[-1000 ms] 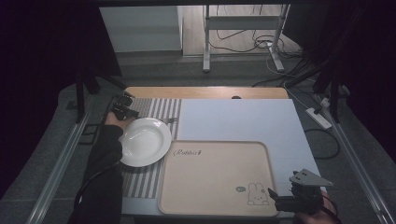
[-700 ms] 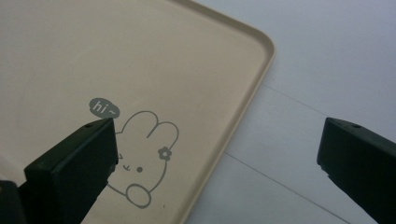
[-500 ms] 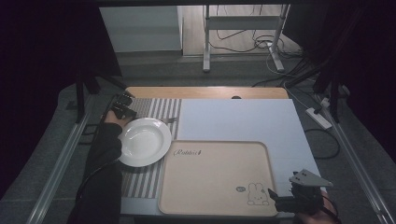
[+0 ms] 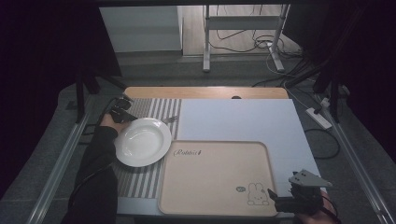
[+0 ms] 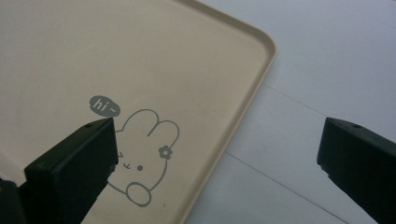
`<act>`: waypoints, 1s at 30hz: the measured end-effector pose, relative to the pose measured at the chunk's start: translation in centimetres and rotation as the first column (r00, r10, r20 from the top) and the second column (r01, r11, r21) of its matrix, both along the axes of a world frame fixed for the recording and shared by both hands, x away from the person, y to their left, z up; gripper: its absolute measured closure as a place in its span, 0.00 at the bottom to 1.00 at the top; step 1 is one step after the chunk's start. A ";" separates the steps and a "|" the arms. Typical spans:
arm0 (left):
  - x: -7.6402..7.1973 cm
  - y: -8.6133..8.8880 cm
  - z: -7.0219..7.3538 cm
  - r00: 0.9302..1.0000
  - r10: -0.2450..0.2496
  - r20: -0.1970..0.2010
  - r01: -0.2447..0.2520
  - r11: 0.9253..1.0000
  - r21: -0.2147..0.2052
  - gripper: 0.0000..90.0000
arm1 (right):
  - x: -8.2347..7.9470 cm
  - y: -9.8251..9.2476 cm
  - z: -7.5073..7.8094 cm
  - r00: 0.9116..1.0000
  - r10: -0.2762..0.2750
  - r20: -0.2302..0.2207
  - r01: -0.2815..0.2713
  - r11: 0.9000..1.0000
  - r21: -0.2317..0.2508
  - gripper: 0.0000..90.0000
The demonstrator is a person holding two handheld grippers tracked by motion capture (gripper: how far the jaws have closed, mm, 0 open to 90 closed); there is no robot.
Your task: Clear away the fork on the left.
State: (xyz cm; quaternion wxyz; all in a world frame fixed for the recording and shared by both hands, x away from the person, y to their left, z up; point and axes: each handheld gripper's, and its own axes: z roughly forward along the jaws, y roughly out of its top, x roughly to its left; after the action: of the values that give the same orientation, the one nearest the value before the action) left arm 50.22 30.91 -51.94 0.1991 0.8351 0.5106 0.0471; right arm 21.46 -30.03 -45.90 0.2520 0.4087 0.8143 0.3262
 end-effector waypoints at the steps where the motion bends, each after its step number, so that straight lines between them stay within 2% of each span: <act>1: -0.1 0.0 0.0 1.000 -0.003 -0.001 0.003 1.000 -0.001 0.99 | 0.0 0.0 0.0 1.000 0.001 -0.001 -0.001 1.000 -0.001 0.00; 5: -0.2 0.3 -0.1 1.000 0.000 -0.005 -0.001 1.000 -0.024 0.99 | 0.0 0.0 0.0 1.000 0.000 -0.002 0.000 1.000 -0.004 0.00; 9: -0.2 0.5 -0.1 1.000 0.003 0.005 -0.002 1.000 -0.029 0.99 | 0.0 0.0 0.0 1.000 0.000 0.000 0.000 1.000 0.000 0.00; 11: -0.2 0.5 0.2 0.999 0.030 0.036 -0.029 0.999 -0.015 0.99 | 0.0 0.0 0.0 1.000 -0.001 0.000 0.001 1.000 0.001 0.00; 12: -0.1 0.6 0.4 0.998 0.046 0.048 -0.045 0.999 -0.030 0.97 | 0.0 0.0 0.0 1.000 -0.001 -0.001 0.001 1.000 0.001 0.00; 13: 0.0 0.6 0.7 0.996 0.061 0.060 -0.059 0.997 -0.043 0.91 | 0.0 0.0 0.0 1.000 -0.001 -0.002 0.001 1.000 0.000 0.00; 15: 0.2 0.4 1.2 0.993 0.080 0.087 -0.077 0.996 -0.038 0.79 | 0.0 0.1 0.0 1.000 -0.002 0.000 0.002 1.000 -0.004 0.00; 18: 0.6 -0.4 1.8 0.989 0.080 0.123 -0.076 0.996 -0.035 0.63 | 0.0 0.0 0.0 1.000 -0.001 -0.002 0.001 1.000 -0.004 0.00; 20: 0.8 -0.9 1.9 0.988 0.065 0.138 -0.056 0.996 -0.064 0.51 | 0.0 0.0 0.0 1.000 0.000 0.000 0.000 1.000 0.001 0.00; 22: 1.0 -1.8 1.8 0.989 0.043 0.140 -0.032 0.996 -0.083 0.37 | 0.0 0.0 0.0 1.000 0.001 0.001 -0.001 1.000 0.002 0.00; 24: 1.3 -2.7 1.6 0.992 0.017 0.124 -0.005 0.995 -0.097 0.28 | 0.0 0.0 0.0 1.000 0.002 0.002 -0.002 1.000 0.001 0.00; 26: 1.6 -3.8 1.3 0.994 0.002 0.109 0.010 0.994 -0.110 0.15 | 0.0 0.0 0.0 1.000 0.002 0.003 -0.002 1.000 0.001 0.00; 29: 1.9 -5.3 1.0 0.995 -0.040 0.092 0.052 0.991 -0.122 0.04 | 0.0 0.0 0.0 1.000 0.002 0.003 -0.002 1.000 0.002 0.00; 30: 2.0 -5.8 0.9 0.994 -0.062 0.088 0.072 0.990 -0.118 0.03 | 0.0 0.0 0.0 1.000 0.003 0.002 -0.003 1.000 0.002 0.00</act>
State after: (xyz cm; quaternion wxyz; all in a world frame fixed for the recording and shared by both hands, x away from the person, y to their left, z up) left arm 52.26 25.09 -50.99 0.2722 0.8354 0.4755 0.0445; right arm 21.44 -30.06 -45.88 0.2519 0.4075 0.8143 0.3277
